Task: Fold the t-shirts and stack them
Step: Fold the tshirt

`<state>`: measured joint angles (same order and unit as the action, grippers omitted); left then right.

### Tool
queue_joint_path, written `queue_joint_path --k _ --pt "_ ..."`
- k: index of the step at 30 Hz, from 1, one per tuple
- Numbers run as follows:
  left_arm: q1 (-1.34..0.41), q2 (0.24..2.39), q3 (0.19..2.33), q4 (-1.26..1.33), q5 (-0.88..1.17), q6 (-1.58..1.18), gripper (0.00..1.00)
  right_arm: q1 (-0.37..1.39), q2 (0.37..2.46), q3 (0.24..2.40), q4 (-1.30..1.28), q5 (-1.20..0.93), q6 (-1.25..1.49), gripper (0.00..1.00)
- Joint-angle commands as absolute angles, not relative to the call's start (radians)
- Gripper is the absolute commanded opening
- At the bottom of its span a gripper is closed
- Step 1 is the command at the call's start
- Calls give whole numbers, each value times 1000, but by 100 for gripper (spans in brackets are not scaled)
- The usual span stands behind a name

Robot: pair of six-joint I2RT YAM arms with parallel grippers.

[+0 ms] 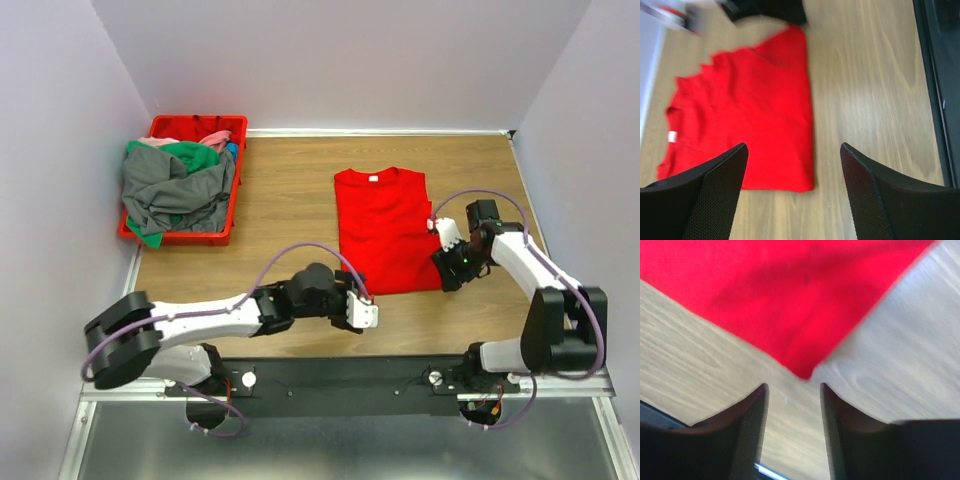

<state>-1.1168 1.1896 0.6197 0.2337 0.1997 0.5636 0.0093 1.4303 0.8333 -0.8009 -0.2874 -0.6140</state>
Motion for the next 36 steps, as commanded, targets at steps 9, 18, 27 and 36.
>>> queue_joint_path --k 9,18,27,36 --pt "-1135 1578 695 235 34 796 65 5 1224 828 -966 -504 -932 78" --pt "-1117 1661 719 218 -80 749 56 5 1141 770 -950 -785 -1270 85" --pt "-1103 1713 721 210 -135 758 45 5 1123 617 -740 -637 -1428 89" --pt "-1091 1718 753 189 -92 759 22 3 1221 563 -493 -542 -1390 81"
